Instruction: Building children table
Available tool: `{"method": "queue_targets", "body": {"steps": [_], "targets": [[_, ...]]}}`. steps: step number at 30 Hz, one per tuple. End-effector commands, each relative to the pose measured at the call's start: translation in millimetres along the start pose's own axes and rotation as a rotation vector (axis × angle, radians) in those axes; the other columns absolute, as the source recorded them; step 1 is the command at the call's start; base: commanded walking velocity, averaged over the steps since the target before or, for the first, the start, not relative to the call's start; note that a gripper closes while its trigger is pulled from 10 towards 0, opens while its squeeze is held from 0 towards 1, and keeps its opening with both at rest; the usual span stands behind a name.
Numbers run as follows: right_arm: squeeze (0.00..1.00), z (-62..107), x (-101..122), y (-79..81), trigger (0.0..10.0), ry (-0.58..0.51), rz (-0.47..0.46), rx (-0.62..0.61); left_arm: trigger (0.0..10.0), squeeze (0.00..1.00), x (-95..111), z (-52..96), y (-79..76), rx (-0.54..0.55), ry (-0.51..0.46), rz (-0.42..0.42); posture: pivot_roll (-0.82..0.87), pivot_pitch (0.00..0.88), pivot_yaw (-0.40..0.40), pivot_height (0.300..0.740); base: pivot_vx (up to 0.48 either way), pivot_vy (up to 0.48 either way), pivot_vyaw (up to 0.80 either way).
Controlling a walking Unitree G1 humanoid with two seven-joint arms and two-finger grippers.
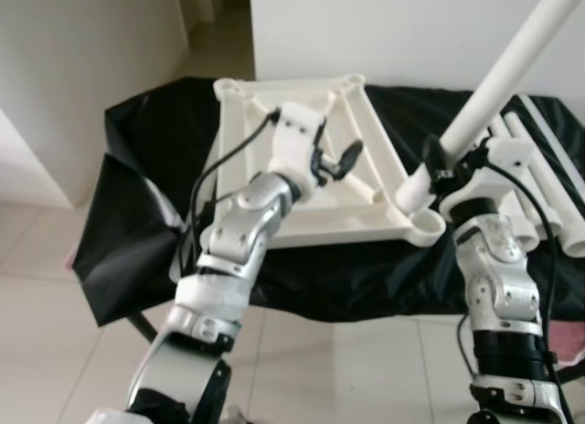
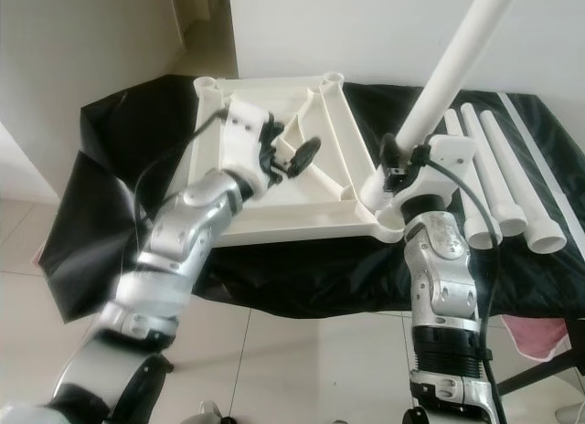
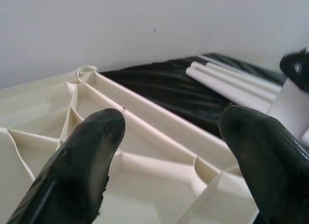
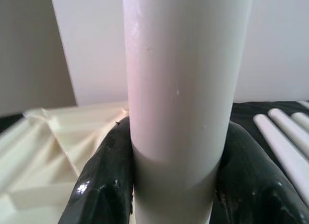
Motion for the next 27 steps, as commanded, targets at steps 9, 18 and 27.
{"method": "queue_targets", "body": {"steps": [9, 18, 27], "targets": [[0.0, -0.3, -1.9, -13.0, 10.0, 0.041, 0.126, -0.074, 10.0, 0.0, -23.2, 14.9, -34.3, -0.145, 0.05, -0.045, -0.07, 0.0, -0.005, 0.74, 0.0, 0.0, 0.0], [0.0, 4.1, -16.4, -13.9, 10.0, 0.083, 0.157, -0.077, 10.0, 0.0, -35.1, 30.8, -58.0, -0.241, 0.05, -0.105, -0.07, 0.017, 0.001, 0.74, 0.0, 0.0, 0.0], [0.0, -1.8, -28.2, -3.5, 10.0, 0.107, 0.143, -0.039, 10.0, 0.0, -41.8, 37.6, -73.0, -0.31, 0.09, -0.062, -0.07, 0.019, -0.007, 0.74, 0.0, 0.0, 0.0]]}}
Point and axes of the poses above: a point about 5 cm out from each wrist's last joint towards the gripper, its own z axis pointing back from the gripper into the wrist, its own x axis along the axis of the wrist's last joint, y = z × x, the point moved 3 cm from there along -z, pointing out of the wrist towards the gripper, and after that the axes turned 4 degrees about -z, right-handed, at the moved point
